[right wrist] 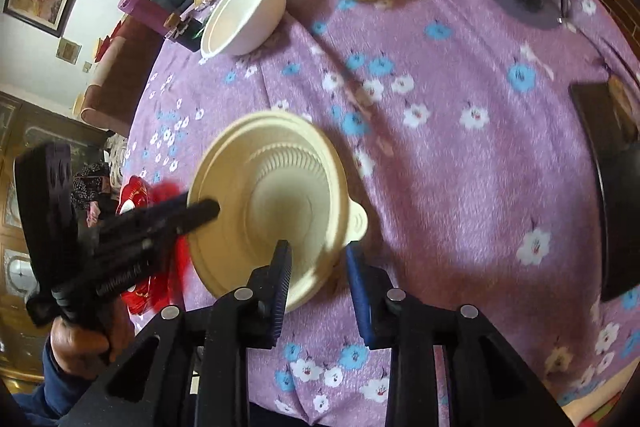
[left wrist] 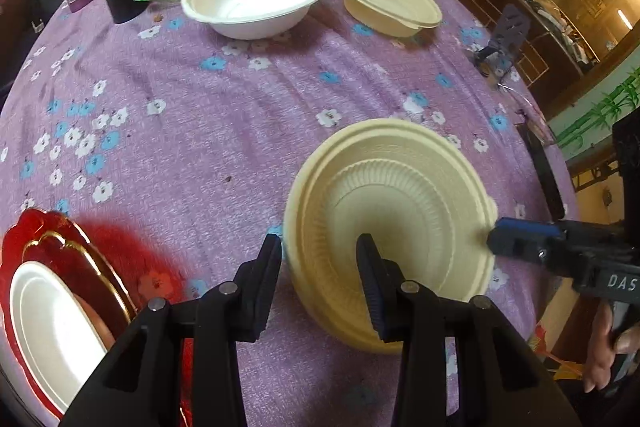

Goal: Organize plates and bowls
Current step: 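Lift the beige bowl with the left gripper and carry it toward the stack, then carry the beige bowl over the red and white plate stack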

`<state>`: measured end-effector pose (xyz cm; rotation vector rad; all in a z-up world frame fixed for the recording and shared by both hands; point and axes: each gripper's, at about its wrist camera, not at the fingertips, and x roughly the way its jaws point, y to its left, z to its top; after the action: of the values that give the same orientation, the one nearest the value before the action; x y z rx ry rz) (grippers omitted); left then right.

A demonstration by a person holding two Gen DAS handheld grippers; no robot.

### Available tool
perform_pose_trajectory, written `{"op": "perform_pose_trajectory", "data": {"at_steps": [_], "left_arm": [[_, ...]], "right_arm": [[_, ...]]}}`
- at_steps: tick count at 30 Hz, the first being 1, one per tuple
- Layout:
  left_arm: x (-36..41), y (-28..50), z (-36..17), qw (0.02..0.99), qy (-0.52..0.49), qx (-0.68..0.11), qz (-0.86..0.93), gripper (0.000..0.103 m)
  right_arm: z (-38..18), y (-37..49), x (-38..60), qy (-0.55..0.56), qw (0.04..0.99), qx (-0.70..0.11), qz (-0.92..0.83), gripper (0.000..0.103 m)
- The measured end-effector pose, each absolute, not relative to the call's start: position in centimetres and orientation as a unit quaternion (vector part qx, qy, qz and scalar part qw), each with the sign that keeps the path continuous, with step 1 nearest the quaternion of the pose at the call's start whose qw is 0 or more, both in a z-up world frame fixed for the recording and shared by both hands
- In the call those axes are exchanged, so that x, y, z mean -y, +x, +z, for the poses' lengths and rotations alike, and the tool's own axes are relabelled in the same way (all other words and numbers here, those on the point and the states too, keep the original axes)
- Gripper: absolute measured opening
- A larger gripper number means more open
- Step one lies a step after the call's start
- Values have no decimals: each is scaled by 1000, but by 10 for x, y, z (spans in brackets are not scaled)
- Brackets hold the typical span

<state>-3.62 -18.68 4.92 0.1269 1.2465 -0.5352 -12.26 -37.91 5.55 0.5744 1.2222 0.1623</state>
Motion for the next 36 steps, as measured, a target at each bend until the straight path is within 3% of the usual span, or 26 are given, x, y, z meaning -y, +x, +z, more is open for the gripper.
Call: {"op": "perform_pose_trajectory", "data": {"at_steps": [12, 15, 19, 20, 22, 36], "left_arm": [[182, -31, 40, 780, 63, -577, -234, 40], [186, -32, 38, 779, 69, -577, -235, 34], [188, -33, 35, 777, 73, -578, -240, 16], [188, -34, 36, 777, 74, -577, -240, 16], [188, -35, 39, 782, 80, -571, -238, 15], [183, -41, 66, 812, 95, -531, -223, 16]], "right_arm": [[56, -126, 388, 270, 775, -567, 69, 31], [48, -125, 387, 272, 767, -578, 67, 31], [38, -123, 389, 282, 760, -581, 66, 29], [38, -123, 389, 286, 759, -581, 69, 22], [42, -123, 387, 280, 765, -576, 73, 18], [66, -115, 375, 246, 791, -555, 82, 18]]}}
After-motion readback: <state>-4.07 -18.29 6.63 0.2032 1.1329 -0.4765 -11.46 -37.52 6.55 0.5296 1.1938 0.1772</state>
